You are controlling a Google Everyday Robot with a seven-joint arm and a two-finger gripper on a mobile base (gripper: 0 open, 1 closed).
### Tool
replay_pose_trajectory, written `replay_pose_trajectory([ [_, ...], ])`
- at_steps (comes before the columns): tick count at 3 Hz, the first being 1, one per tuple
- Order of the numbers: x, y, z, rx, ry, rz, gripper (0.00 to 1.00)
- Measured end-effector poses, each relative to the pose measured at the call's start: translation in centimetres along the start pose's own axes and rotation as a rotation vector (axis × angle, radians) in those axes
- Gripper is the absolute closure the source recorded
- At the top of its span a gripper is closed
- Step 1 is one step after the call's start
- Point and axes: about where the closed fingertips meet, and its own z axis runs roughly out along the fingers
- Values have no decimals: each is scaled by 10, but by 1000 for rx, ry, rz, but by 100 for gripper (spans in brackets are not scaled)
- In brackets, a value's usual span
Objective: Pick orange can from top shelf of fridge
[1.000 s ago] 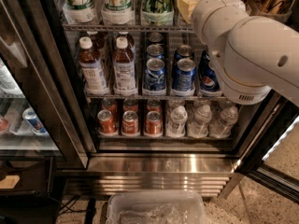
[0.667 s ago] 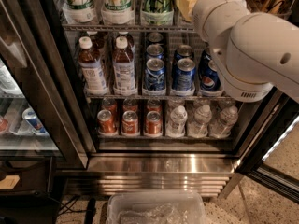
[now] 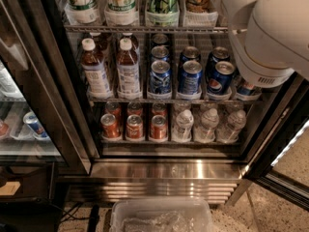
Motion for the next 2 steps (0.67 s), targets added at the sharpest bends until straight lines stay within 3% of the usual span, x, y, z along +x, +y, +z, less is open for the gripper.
replay_pose_trajectory([
  [1, 0, 1, -1, -3, 2, 0, 100],
  [2, -1, -3, -23, -21, 33, -12, 100],
])
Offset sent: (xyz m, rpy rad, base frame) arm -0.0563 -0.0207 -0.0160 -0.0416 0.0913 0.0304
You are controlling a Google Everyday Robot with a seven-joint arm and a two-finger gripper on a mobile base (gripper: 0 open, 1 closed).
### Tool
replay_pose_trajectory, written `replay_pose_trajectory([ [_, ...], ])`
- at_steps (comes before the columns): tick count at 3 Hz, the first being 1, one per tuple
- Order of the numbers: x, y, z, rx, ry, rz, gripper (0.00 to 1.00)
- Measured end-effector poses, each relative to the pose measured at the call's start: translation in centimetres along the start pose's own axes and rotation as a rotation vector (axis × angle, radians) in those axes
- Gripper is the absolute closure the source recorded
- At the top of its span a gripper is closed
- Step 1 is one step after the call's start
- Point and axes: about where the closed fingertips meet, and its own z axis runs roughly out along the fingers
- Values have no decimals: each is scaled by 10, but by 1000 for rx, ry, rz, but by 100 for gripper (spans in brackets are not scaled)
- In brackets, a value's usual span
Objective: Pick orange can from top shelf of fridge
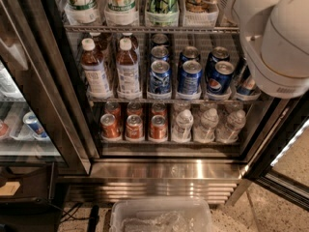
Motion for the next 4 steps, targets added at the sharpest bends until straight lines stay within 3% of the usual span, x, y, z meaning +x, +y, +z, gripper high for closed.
replay_pose_trajectory([
  [2, 6, -1, -59, -90, 104, -67, 100],
  [3, 26, -5, -94, -181, 193, -90, 100],
  [4, 26, -5, -94, -182, 193, -90, 100],
])
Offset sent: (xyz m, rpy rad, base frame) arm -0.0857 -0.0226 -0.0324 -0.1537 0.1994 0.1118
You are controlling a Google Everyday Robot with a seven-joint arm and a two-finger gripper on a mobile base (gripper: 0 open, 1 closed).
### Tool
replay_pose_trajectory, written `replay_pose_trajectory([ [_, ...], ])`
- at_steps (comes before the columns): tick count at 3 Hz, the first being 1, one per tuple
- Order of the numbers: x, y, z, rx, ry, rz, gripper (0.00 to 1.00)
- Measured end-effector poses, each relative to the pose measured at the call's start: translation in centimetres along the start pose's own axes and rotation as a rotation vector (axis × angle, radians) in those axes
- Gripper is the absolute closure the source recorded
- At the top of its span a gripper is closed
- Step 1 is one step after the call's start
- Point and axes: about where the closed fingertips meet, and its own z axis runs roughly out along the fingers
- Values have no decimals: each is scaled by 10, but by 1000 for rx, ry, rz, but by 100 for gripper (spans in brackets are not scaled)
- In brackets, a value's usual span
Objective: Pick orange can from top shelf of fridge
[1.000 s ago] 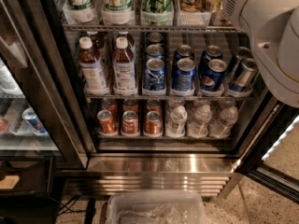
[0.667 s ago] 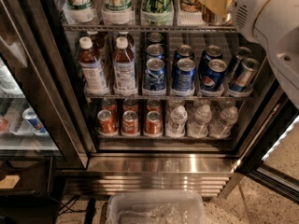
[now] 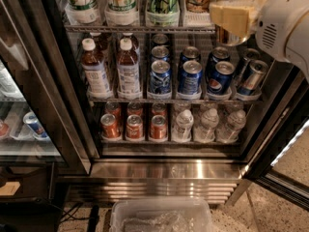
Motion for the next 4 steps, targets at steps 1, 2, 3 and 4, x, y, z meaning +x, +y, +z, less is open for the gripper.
replay_pose_trajectory([
  [1, 18, 15, -9, -49, 44, -31, 100],
  [2, 54, 42, -38, -148, 140, -40, 100],
  [3, 79, 71, -60, -281, 215, -30, 100],
  [4, 90, 101, -77, -424, 248, 15, 100],
])
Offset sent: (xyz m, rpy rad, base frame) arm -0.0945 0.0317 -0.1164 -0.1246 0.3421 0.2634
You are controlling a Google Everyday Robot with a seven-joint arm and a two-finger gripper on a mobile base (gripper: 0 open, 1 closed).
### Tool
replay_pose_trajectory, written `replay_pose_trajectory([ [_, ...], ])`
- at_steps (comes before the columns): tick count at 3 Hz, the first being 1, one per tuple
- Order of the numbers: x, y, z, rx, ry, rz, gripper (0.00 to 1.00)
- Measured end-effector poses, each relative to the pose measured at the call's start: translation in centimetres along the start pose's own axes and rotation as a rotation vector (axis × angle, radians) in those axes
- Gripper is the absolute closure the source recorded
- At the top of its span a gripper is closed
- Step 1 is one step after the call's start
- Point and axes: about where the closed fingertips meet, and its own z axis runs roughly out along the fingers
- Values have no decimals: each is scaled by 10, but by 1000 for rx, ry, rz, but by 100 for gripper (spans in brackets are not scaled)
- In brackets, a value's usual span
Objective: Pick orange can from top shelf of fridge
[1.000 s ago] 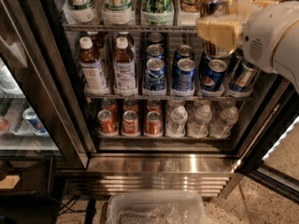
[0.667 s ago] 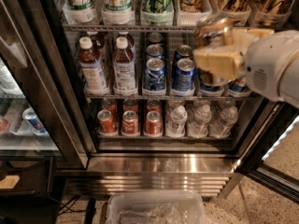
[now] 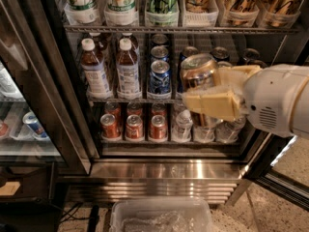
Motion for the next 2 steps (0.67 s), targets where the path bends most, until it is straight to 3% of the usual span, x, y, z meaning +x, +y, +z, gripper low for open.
replay_pose_trajectory([
  [1, 0, 11, 0, -36, 5, -5, 100],
  [2, 0, 11, 0, -36, 5, -5, 100],
])
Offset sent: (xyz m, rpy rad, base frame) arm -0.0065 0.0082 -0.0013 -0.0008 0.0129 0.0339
